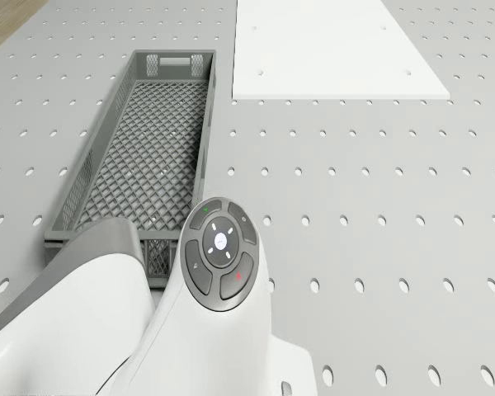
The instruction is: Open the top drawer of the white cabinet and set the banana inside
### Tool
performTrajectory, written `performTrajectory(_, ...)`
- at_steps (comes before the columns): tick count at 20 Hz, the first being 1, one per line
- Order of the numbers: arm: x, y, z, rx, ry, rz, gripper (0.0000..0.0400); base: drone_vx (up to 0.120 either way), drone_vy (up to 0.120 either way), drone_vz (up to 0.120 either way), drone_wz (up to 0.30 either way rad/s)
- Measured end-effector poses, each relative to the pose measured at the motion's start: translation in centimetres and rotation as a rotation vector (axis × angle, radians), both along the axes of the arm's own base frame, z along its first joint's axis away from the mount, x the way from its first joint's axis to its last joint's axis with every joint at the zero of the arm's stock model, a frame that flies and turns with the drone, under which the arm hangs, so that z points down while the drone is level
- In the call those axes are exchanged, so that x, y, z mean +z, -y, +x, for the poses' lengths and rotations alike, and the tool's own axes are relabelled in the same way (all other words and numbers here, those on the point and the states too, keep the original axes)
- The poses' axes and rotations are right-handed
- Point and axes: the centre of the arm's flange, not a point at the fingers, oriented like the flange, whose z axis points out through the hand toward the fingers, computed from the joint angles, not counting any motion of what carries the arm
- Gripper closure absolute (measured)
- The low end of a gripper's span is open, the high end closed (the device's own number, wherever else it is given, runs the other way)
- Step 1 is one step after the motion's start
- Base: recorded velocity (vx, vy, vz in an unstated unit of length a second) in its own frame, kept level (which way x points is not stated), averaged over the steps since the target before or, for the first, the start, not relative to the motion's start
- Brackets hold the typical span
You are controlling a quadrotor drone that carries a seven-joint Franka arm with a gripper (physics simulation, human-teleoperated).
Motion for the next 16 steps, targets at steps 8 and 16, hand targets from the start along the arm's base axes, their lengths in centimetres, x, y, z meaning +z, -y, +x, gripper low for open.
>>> performTrajectory(8, 1.9, -3.0, 0.2, 0.000, 0.000, 0.000, 0.0000, 0.000, 0.000, 0.000, 0.000)
performTrajectory(16, 3.3, -3.9, 2.8, 0.000, 0.000, 0.000, 0.0000, 0.000, 0.000, 0.000, 0.000)
